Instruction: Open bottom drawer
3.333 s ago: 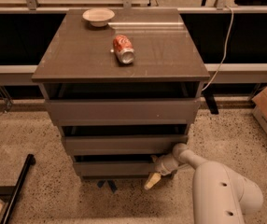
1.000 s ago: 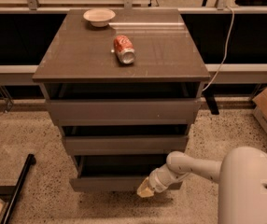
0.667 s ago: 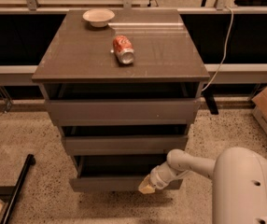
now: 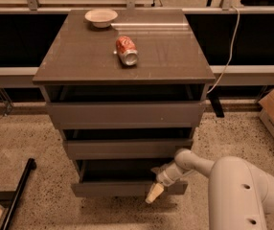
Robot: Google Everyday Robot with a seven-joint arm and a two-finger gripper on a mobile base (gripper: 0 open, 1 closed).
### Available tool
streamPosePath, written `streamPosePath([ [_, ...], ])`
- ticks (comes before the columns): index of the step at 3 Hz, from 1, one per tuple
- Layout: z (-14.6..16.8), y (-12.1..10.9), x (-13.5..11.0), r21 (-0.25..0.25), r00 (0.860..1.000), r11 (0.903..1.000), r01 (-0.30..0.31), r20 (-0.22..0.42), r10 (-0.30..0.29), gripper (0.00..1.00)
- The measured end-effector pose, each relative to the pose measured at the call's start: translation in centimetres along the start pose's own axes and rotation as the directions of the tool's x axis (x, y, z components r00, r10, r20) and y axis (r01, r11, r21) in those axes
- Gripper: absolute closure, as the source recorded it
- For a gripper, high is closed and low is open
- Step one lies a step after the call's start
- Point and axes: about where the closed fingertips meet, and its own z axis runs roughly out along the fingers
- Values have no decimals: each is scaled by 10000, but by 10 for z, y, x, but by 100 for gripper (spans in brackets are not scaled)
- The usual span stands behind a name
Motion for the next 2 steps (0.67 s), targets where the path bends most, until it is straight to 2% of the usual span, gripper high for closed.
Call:
streamPosePath([
  [1,6,-11,8,-10,9998,9999,-173,24,173,0],
  [2,24,-7,23,-371,9980,9973,-639,-18,639,0],
])
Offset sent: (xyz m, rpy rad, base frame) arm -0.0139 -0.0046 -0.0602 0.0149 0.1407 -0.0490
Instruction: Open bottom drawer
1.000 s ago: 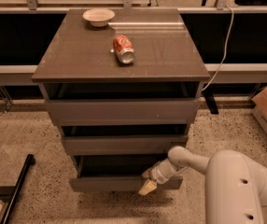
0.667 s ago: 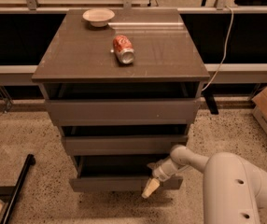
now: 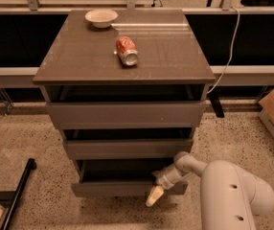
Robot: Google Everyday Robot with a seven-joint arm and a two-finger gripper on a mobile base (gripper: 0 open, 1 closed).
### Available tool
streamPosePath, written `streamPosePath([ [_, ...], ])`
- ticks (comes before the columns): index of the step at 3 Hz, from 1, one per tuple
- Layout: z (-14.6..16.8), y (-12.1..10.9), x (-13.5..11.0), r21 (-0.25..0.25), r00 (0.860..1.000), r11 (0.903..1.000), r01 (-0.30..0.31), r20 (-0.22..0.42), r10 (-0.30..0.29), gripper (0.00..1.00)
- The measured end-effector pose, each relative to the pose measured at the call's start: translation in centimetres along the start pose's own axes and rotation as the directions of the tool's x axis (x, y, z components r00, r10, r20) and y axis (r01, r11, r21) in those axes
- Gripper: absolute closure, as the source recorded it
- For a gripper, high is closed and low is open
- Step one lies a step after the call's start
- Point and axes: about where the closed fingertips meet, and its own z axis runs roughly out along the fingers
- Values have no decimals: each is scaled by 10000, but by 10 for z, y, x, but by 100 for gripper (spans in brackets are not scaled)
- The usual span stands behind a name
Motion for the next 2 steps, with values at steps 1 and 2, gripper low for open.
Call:
streamPosePath([
  [1,11,14,11,-379,9994,9987,-331,-109,327,18],
  [2,11,20,14,-446,9991,9982,-403,-148,397,43],
])
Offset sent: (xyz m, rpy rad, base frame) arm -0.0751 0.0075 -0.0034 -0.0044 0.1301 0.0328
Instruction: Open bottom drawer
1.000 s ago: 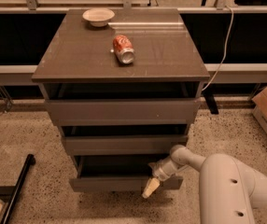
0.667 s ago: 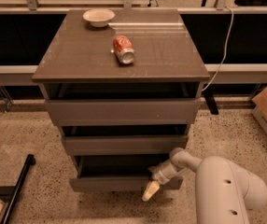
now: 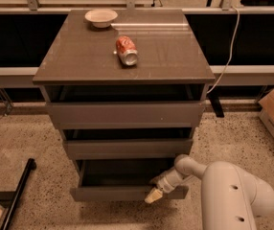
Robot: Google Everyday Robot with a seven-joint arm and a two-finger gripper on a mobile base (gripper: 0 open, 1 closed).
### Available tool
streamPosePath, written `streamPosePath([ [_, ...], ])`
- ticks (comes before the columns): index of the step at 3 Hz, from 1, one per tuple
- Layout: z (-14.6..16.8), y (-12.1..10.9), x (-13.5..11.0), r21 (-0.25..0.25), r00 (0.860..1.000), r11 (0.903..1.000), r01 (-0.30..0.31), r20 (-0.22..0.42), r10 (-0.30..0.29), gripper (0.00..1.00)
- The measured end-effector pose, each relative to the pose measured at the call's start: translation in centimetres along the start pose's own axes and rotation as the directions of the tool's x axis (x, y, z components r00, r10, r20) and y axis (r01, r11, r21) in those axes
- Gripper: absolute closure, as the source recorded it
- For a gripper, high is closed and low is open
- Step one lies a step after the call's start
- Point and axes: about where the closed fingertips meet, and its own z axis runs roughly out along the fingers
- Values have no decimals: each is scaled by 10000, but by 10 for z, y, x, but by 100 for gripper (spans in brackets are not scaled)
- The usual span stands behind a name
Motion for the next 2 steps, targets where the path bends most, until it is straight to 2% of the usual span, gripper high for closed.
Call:
streamPosePath([
  [1,0,0,0,-2,10000,10000,-1,-1,1,66],
  [2,3,30,8,-398,9997,9990,-189,-152,183,88],
])
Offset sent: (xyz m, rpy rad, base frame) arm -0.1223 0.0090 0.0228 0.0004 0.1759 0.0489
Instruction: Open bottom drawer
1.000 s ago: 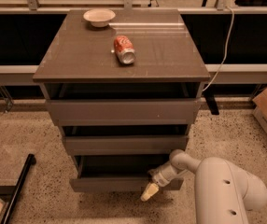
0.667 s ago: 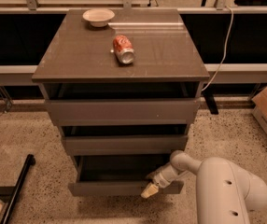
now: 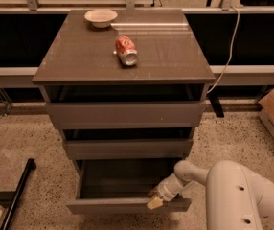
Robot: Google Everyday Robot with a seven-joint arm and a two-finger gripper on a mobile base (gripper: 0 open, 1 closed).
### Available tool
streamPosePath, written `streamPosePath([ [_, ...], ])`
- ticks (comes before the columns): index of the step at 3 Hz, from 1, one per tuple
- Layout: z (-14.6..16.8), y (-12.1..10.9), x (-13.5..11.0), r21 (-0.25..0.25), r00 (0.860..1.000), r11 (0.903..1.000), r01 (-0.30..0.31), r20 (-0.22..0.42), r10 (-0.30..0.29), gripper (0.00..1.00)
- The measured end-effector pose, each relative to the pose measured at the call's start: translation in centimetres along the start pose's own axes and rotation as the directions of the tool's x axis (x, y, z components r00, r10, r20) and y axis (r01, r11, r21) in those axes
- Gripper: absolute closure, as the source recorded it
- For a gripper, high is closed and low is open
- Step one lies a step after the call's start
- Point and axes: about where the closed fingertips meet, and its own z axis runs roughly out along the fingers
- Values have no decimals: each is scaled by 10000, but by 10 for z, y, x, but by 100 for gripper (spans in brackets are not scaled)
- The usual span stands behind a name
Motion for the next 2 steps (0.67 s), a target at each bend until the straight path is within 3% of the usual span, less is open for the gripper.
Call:
streamPosePath([
  [1,10,59,20,-684,9972,9949,-743,-98,738,100],
  [2,15,83,28,-929,9932,9889,-1163,-100,1159,100],
])
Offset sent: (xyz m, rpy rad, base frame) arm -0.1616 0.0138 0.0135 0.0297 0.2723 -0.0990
